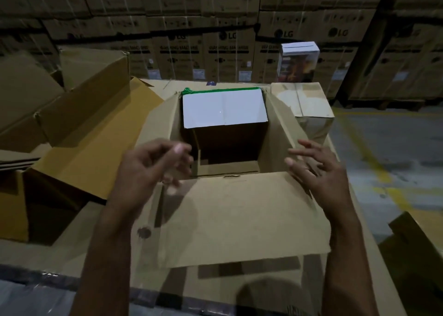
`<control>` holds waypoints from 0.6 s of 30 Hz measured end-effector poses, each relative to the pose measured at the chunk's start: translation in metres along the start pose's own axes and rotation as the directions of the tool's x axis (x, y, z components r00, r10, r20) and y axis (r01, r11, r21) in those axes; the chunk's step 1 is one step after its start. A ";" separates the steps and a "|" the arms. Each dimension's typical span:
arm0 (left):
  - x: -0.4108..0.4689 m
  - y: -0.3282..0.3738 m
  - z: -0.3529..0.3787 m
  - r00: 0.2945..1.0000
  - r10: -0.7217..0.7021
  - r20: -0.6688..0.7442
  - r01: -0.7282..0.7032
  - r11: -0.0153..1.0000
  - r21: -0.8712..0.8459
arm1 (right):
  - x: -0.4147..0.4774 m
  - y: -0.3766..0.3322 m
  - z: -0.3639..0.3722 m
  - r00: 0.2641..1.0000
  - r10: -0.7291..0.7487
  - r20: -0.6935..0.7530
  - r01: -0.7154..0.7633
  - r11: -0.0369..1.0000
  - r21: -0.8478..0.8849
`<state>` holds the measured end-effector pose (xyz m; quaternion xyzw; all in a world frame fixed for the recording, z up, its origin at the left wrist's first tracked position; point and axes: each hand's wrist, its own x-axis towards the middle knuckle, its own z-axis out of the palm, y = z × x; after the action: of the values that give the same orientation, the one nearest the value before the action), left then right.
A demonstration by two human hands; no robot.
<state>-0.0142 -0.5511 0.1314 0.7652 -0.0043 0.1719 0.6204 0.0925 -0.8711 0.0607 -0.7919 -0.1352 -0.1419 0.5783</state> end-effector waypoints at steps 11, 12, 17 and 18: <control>0.190 -0.090 0.035 0.709 -0.428 0.560 -0.084 0.738 0.670 | 0.014 -0.032 0.053 0.969 -0.161 0.189 0.201 0.954 -0.221; 0.193 -0.099 0.041 0.622 -0.528 0.578 -0.122 0.664 0.737 | 0.011 -0.027 0.054 0.972 -0.167 0.163 0.205 0.945 -0.254; 0.207 -0.120 0.050 0.574 -0.672 0.468 -0.485 0.182 0.855 | 0.004 -0.016 0.060 0.961 -0.189 0.204 0.266 0.840 -0.473; 0.212 -0.117 0.048 0.618 -0.621 0.483 -0.518 0.140 0.844 | 0.005 -0.015 0.061 0.961 -0.173 0.216 0.259 0.834 -0.487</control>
<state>0.2230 -0.5258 0.0686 0.9530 -0.1284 -0.2501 -0.1128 0.0952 -0.8084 0.0585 -0.9051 -0.2282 -0.1721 0.3147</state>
